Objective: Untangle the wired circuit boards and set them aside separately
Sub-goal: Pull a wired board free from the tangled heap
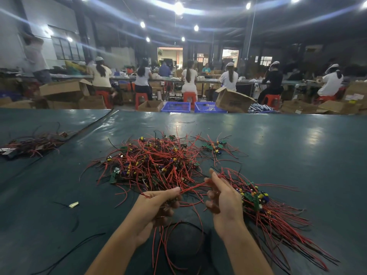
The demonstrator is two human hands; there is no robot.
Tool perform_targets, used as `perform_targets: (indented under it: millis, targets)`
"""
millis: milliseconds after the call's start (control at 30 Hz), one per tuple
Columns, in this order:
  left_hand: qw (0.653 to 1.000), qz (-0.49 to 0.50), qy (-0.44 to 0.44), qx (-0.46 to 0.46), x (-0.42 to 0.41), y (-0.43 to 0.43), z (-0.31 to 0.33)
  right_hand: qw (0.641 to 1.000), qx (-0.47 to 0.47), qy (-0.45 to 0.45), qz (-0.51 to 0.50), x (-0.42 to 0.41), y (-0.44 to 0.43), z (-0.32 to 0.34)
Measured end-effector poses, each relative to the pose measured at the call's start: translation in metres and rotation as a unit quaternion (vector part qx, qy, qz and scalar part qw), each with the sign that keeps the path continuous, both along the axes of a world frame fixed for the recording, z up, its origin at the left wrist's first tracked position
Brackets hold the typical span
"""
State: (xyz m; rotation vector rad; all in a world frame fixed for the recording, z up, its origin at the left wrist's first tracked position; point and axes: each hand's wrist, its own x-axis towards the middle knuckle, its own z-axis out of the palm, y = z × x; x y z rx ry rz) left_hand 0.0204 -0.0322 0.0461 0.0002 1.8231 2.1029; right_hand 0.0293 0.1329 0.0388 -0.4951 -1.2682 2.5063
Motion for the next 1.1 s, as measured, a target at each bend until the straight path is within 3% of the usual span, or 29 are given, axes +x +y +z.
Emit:
perform_targets:
  millis: [267, 533, 700, 867, 1100]
  targets:
    - [0.986, 0.085, -0.019, 0.141, -0.008, -0.002, -0.007, 0.999, 0.015, 0.024, -0.037, 0.000, -0.003, -0.002]
    - [0.970, 0.154, -0.005, 0.189, -0.013, -0.003, -0.012, 0.993, 0.097, 0.065, -0.030, 0.004, -0.011, -0.001]
    - [0.956, 0.156, -0.022, 0.248, -0.015, -0.004, -0.011, 0.988, 0.081, 0.131, -0.004, 0.009, -0.010, 0.004]
    - [0.962, 0.072, -0.002, 0.264, -0.013, -0.010, -0.006, 0.987, -0.001, 0.142, 0.072, 0.012, -0.005, 0.003]
    - [0.973, -0.076, -0.030, 0.217, -0.010, -0.006, -0.009, 0.982, 0.139, 0.024, 0.122, 0.005, -0.019, -0.006]
